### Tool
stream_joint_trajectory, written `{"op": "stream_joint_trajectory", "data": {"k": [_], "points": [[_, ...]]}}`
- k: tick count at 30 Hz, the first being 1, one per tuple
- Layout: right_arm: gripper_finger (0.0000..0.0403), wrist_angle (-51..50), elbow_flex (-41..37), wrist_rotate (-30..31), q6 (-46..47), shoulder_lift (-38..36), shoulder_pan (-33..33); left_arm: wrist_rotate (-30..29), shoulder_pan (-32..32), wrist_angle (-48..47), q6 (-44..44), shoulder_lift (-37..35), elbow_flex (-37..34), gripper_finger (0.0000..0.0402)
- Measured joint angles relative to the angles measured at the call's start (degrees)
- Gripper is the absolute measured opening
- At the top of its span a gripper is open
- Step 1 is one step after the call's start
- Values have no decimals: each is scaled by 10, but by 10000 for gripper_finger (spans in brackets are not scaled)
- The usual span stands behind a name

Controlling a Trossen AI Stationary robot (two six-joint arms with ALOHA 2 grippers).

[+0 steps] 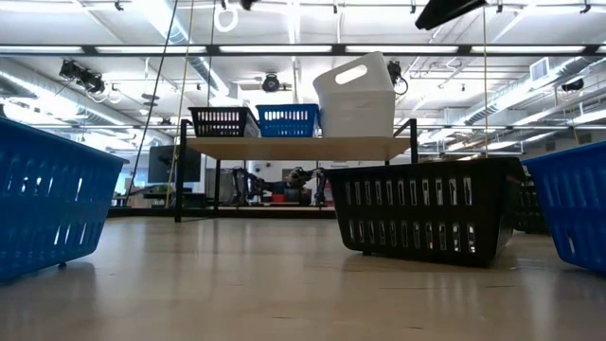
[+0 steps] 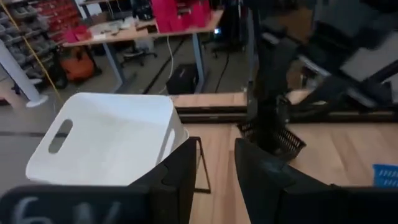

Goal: Stack baskets on shelf by color
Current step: Stack the top white bin on top of the other white bin on the shelf

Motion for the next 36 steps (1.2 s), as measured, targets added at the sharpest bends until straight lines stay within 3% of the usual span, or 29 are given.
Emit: {"op": "stream_joint_trajectory", "data": {"k": [3, 8, 11, 14, 21, 29, 36], "points": [[191, 49, 0, -30, -76, -29, -43, 2, -5, 44, -13, -45, -55, 117], [191, 225, 0, -170, -262, -59, -134, 3, -23, 158, -11, -108, -152, 117], [191, 262, 29, -200, -355, -52, -182, 4, -34, 230, -9, -138, -210, 117], [191, 209, 98, -205, -407, -19, -233, 4, -40, 280, -11, -164, -257, 117], [191, 19, 310, -298, -421, 108, -332, 3, -39, 304, -13, -199, -311, 117], [191, -208, 543, -360, -449, 265, -383, -1, -37, 287, 4, -221, -315, 117], [191, -313, 670, -380, -466, 355, -396, -27, -37, 249, 17, -261, -315, 117]]}}
